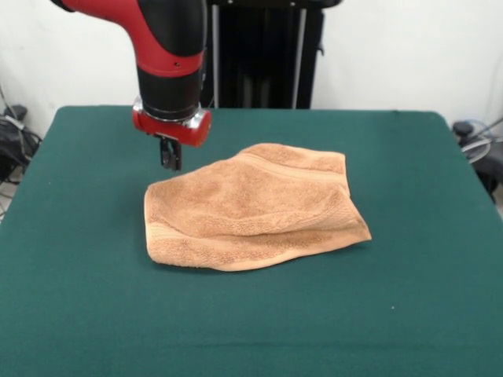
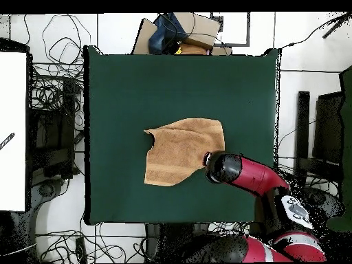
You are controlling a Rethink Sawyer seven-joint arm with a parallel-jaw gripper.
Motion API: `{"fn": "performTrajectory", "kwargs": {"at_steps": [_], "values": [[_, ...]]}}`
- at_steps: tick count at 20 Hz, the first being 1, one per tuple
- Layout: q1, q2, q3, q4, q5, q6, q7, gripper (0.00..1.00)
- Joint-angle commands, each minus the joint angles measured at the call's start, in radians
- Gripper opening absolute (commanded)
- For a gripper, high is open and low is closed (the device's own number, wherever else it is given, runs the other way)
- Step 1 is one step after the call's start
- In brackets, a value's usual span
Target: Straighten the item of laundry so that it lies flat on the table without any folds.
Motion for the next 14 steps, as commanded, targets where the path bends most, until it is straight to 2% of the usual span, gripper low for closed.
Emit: {"fn": "performTrajectory", "kwargs": {"at_steps": [1, 9, 10, 14], "values": [[-0.004, -0.014, 0.087, 0.035, -0.030, -0.084, 0.089, 0.00], [0.010, -0.010, 0.069, 0.037, -0.024, -0.074, 0.106, 0.00], [0.008, -0.011, 0.070, 0.039, -0.024, -0.076, 0.106, 1.00], [0.010, -0.014, 0.068, 0.038, -0.023, -0.062, 0.102, 1.00]]}}
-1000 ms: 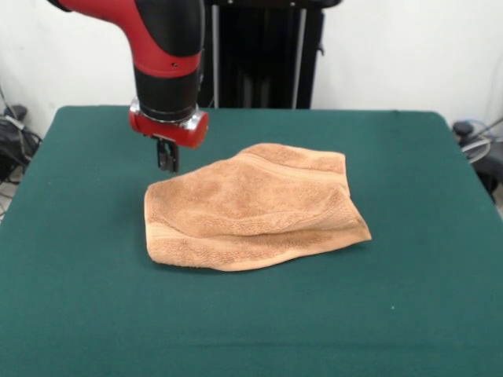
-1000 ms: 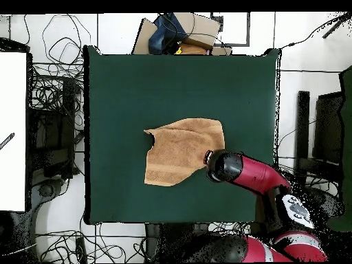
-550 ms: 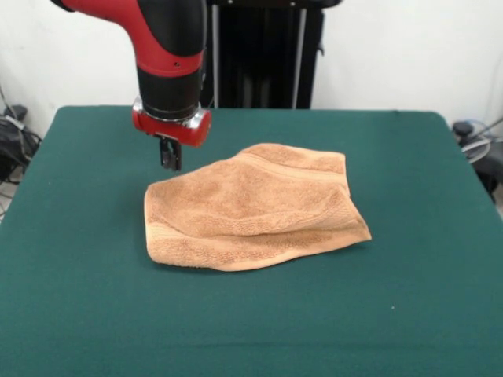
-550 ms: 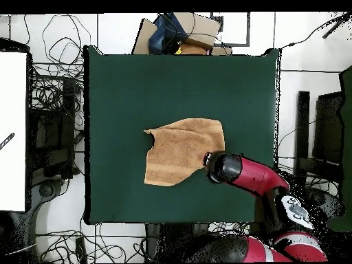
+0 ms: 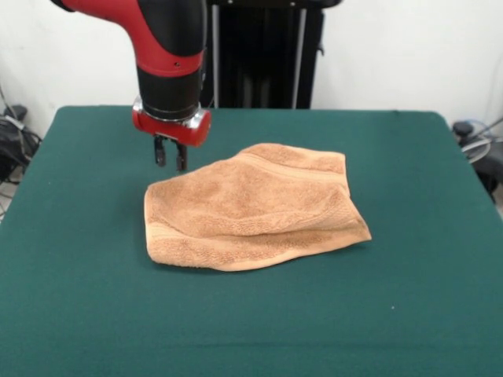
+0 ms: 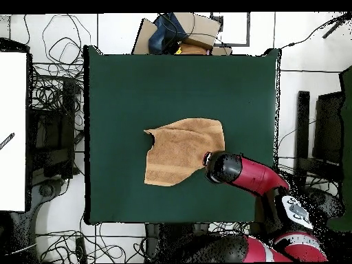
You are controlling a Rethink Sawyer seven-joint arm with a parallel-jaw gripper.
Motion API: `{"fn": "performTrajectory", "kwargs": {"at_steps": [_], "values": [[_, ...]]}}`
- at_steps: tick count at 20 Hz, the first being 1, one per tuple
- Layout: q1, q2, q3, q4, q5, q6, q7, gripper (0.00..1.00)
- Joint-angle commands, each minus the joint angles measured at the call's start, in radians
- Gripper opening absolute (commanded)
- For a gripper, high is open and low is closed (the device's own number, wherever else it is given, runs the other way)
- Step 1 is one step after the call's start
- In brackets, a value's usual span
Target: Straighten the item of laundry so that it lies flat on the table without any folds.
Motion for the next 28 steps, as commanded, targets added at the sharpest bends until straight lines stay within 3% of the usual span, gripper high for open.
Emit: {"fn": "performTrajectory", "kwargs": {"at_steps": [1, 11, 16, 23, 28], "values": [[0.010, -0.014, 0.068, 0.041, -0.024, -0.063, 0.102, 1.00], [0.010, -0.012, 0.073, 0.031, -0.029, -0.015, 0.073, 1.00], [-0.021, -0.010, 0.125, 0.034, -0.025, -0.012, 0.040, 1.00], [-0.001, 0.021, 0.122, 0.004, -0.014, -0.018, 0.064, 1.00], [0.037, 0.014, 0.106, -0.034, 0.003, 0.061, 0.066, 1.00]]}}
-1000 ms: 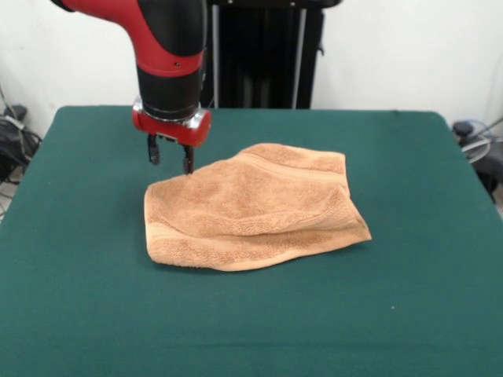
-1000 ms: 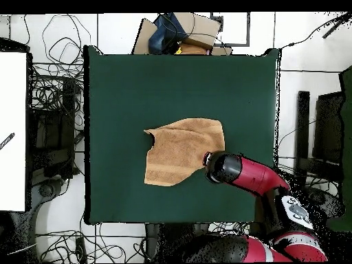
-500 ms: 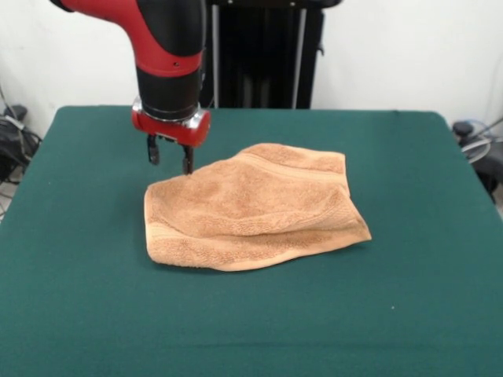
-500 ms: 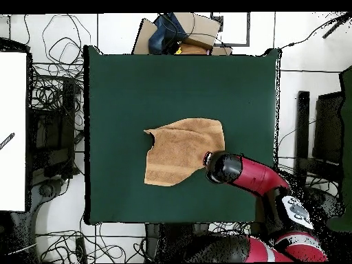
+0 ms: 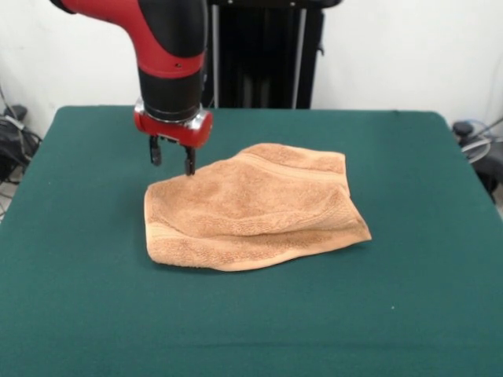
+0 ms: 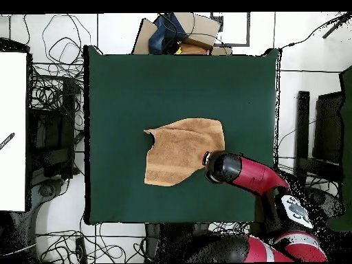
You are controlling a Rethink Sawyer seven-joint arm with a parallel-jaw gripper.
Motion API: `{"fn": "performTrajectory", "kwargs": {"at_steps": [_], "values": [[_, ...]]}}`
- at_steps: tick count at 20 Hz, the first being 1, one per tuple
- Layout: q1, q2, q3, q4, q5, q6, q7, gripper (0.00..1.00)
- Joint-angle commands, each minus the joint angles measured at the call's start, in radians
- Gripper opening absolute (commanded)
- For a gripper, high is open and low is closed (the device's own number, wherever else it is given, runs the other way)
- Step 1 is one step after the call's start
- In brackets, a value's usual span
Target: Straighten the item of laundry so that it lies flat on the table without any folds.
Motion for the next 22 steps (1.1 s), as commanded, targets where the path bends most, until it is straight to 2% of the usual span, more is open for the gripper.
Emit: {"fn": "performTrajectory", "kwargs": {"at_steps": [1, 17, 22], "values": [[0.042, 0.013, 0.099, -0.042, 0.001, 0.078, 0.058, 1.00], [0.097, 0.049, 0.079, -0.079, 0.035, 0.044, 0.118, 1.00], [0.088, 0.065, 0.087, -0.090, 0.041, 0.051, 0.111, 1.00]]}}
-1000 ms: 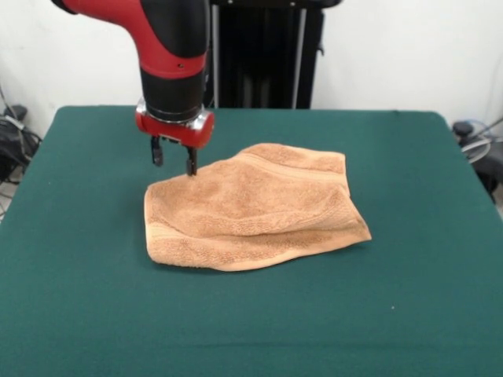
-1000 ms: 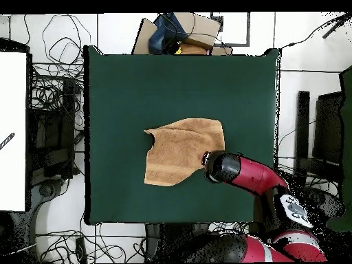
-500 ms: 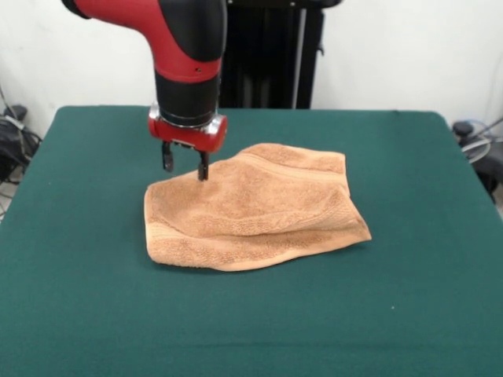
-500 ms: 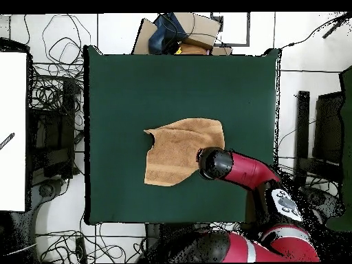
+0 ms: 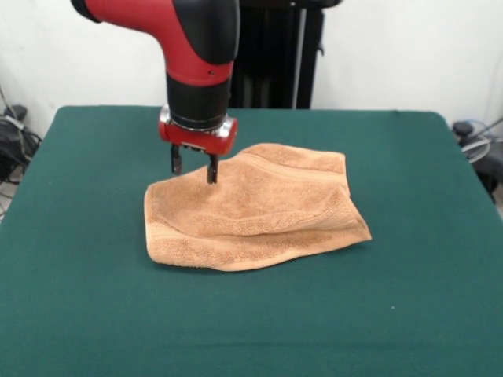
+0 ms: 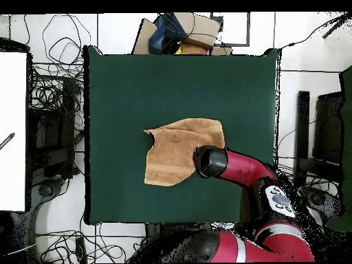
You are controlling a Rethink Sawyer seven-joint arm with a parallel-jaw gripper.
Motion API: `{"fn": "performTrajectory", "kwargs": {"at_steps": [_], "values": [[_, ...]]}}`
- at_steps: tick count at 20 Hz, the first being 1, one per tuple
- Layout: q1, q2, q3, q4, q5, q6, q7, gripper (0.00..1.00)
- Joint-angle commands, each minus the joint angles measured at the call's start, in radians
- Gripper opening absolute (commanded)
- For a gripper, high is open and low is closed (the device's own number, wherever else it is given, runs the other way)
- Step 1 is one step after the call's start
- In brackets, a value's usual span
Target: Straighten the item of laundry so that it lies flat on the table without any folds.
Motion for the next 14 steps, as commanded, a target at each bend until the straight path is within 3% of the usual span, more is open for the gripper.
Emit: {"fn": "performTrajectory", "kwargs": {"at_steps": [1, 14], "values": [[0.015, 0.060, 0.085, -0.069, 0.041, 0.050, 0.112, 1.00], [0.019, 0.134, 0.051, -0.112, 0.020, 0.039, 0.112, 1.00]]}}
